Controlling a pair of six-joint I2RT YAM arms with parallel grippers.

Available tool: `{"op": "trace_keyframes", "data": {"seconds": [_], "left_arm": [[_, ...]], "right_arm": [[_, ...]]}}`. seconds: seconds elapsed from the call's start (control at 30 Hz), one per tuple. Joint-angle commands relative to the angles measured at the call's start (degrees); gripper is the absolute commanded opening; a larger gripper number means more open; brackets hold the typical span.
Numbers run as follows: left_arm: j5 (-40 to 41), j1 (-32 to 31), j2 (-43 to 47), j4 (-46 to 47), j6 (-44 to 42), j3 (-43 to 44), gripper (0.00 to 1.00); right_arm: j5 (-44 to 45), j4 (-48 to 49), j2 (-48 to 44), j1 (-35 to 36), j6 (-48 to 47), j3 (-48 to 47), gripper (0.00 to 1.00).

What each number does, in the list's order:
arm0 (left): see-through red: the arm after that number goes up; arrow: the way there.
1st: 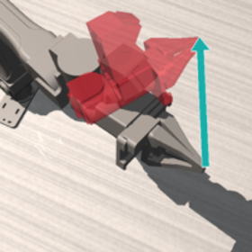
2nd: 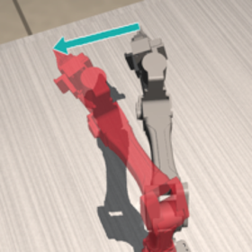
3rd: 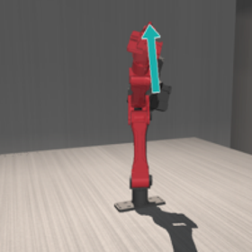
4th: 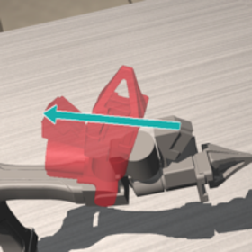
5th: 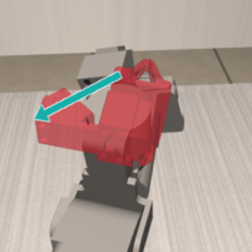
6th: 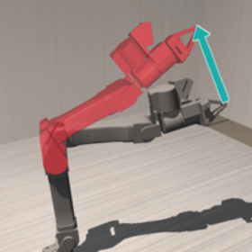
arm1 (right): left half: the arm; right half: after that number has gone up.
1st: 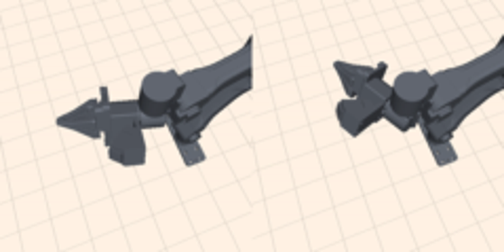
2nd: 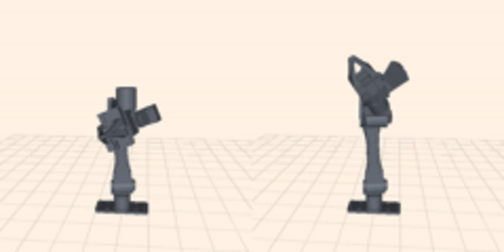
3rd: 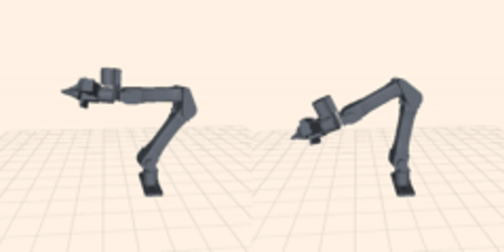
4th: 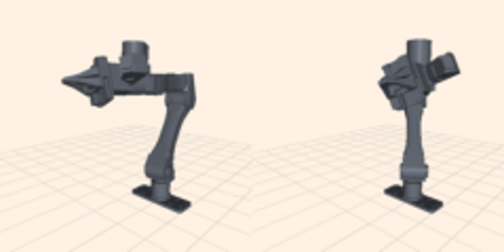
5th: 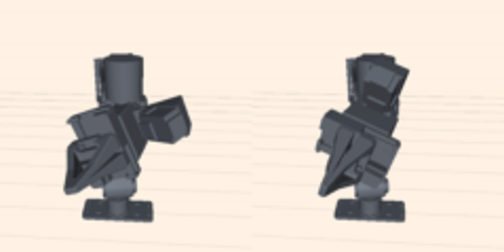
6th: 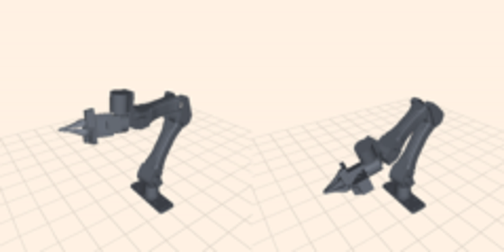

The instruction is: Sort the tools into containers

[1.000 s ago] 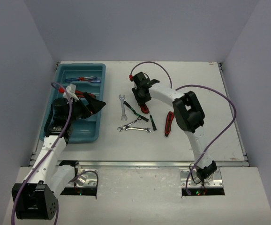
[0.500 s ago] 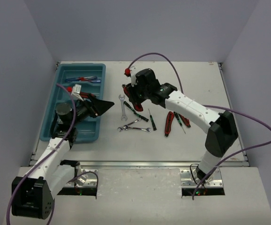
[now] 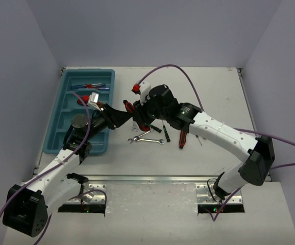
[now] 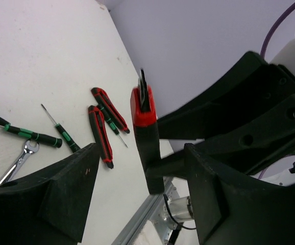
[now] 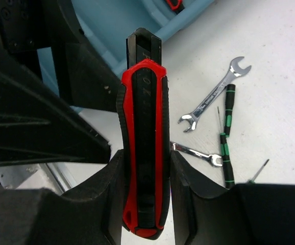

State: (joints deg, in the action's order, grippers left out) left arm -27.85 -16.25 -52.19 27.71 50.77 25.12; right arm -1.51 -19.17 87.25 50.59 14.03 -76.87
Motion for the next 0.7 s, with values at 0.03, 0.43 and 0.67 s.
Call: {"op": "trace_keyframes", "data": {"seconds": [0.03, 0.43, 0.67], "left_arm": [[3.4, -1.5, 0.8, 2.8, -0.3, 1.4, 0.63], [3.3, -1.6, 1.3, 0.6, -0.9, 3.4, 0.4], [2.1, -2.3, 0.5, 0.8, 0.7, 4.2, 0.0]], "right_arm": [[-5.3, 6.1, -2.2, 2.9, 2.7, 0.2, 0.02], [-6.0, 9.6, -4.5, 2.9, 4.9, 3.1, 0.02], [-3.4, 8.2, 1.4, 2.9, 5.0, -2.0, 0.02]]}}
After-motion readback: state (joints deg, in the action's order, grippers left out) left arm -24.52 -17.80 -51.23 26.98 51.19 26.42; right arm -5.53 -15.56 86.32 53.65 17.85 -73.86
